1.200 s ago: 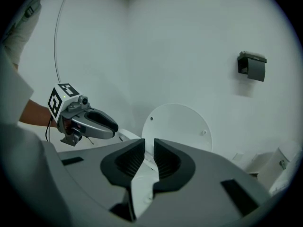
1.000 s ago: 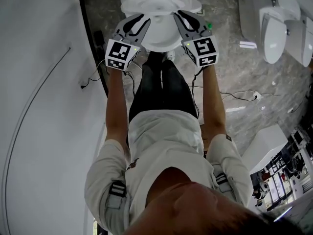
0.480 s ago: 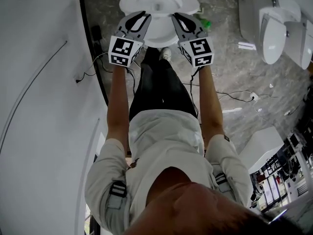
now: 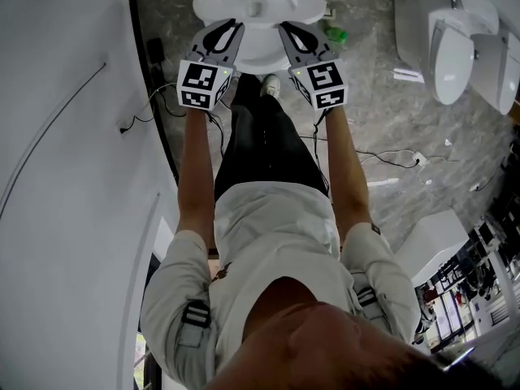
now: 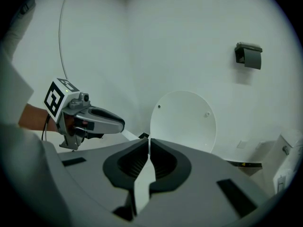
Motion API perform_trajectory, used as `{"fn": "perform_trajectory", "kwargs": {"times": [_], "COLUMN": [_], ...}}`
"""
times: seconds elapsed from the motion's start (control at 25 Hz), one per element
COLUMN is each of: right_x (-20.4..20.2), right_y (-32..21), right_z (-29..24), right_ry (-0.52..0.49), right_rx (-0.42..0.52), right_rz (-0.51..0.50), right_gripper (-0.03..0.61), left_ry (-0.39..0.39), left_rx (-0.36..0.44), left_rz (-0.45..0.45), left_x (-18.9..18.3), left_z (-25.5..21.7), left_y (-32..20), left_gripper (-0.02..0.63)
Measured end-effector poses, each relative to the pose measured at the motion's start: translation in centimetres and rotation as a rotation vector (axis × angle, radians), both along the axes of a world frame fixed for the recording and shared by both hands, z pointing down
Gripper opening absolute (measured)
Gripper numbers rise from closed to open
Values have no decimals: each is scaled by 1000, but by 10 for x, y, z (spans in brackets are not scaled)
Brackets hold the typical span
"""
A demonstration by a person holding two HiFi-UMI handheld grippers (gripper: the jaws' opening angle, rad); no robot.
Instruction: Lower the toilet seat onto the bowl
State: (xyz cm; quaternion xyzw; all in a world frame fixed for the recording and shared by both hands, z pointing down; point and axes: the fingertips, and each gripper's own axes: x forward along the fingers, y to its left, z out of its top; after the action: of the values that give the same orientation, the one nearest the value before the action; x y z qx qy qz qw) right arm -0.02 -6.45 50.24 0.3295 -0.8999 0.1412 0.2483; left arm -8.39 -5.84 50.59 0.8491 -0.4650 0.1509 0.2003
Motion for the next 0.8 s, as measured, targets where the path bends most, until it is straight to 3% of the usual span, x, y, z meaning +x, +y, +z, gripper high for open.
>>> {"fn": "perform_trajectory", "kwargs": {"times": [0.8], "right_x": [7], "right_y": [39], "right_z": [24], "right_ry": [10], "right_rx": [-38], "right_rz": [-20], "right_gripper": [26], "left_ry": [-10], "left_rx": [-43], "left_rz": [4], "left_x": [7], "left_z": [24], "left_y": [38], "left_gripper": [75]}}
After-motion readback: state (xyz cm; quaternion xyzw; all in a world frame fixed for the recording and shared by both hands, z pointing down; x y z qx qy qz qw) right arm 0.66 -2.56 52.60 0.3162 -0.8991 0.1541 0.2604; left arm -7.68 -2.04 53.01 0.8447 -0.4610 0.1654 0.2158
